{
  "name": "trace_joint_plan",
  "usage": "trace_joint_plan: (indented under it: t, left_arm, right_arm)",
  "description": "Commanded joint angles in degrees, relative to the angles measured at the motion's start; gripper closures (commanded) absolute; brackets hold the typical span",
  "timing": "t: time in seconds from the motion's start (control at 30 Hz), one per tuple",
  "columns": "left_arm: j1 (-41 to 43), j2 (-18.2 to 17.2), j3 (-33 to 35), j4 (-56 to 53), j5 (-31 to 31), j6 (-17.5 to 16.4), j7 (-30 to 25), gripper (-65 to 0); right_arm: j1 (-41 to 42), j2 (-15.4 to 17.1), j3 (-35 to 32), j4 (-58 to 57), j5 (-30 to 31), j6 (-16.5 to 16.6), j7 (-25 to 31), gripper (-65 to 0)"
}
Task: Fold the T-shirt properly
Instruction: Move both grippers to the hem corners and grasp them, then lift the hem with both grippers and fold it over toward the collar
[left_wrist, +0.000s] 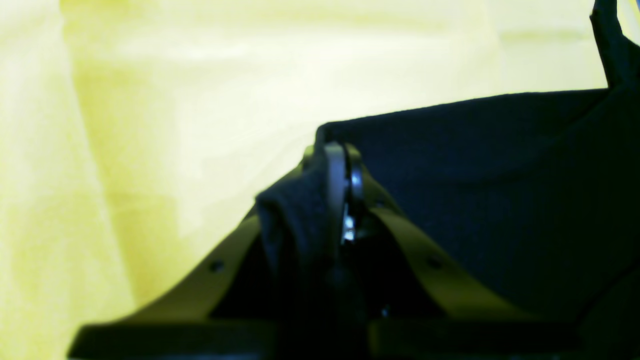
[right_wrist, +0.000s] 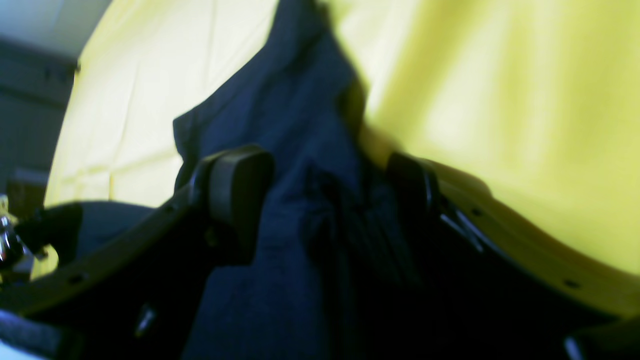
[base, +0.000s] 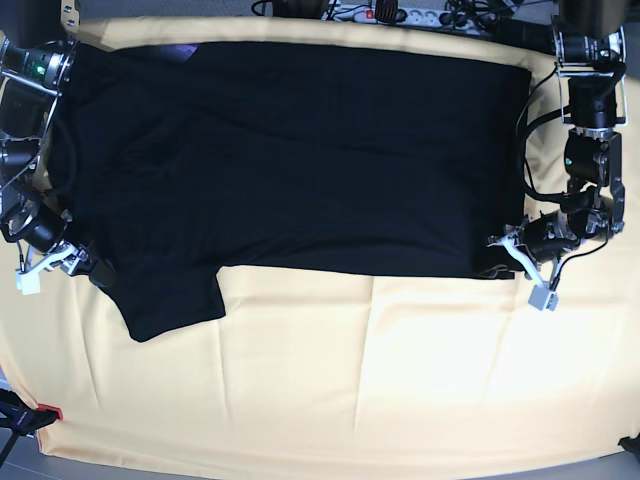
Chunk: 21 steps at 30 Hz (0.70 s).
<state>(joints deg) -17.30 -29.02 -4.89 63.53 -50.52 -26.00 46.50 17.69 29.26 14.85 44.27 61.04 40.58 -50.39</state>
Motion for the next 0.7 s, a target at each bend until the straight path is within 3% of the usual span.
trace_joint_plan:
  t: [0.0, 0.1, 0.17, 0.3, 0.5, 0.67]
  left_arm:
    - [-1.60, -1.16, -0.48, 0.74, -0.61, -0.33, -1.05, 0.0]
    - [-1.62, -1.14, -0.48, 0.74, 3.34, 0.87, -1.25, 0.0]
    - [-1.60, -1.16, -0.50, 0.74, 6.64, 3.32, -2.64, 0.0]
    - [-1.62, -1.18, -0.50, 0.74, 8.07, 2.40, -6.78, 0.0]
    - [-2.56, -1.01, -0.48, 0.74, 7.89, -6.73, -14.05, 0.0]
    - [-6.88, -0.09, -0.48, 0.74, 7.89, -11.19, -13.81, 0.0]
  right_arm:
    - [0.26, 0.46, -1.44, 0.31, -2.34, -0.58, -2.99, -40.1]
    - [0.44, 0.55, -1.99, 2.71, -2.54, -0.58, -2.75, -31.4]
    - [0.42, 1.07, -1.99, 5.16, -2.56, -0.58, -2.27, -20.3]
    - [0.44, 2.32, -2.01, 9.31, -4.44, -0.58, 1.42, -0.4]
    - [2.54, 2.34, -2.01, 11.56, -14.82, -0.58, 9.27, 0.0]
    - [5.86, 2.34, -2.12, 11.56, -14.58, -0.58, 9.31, 0.0]
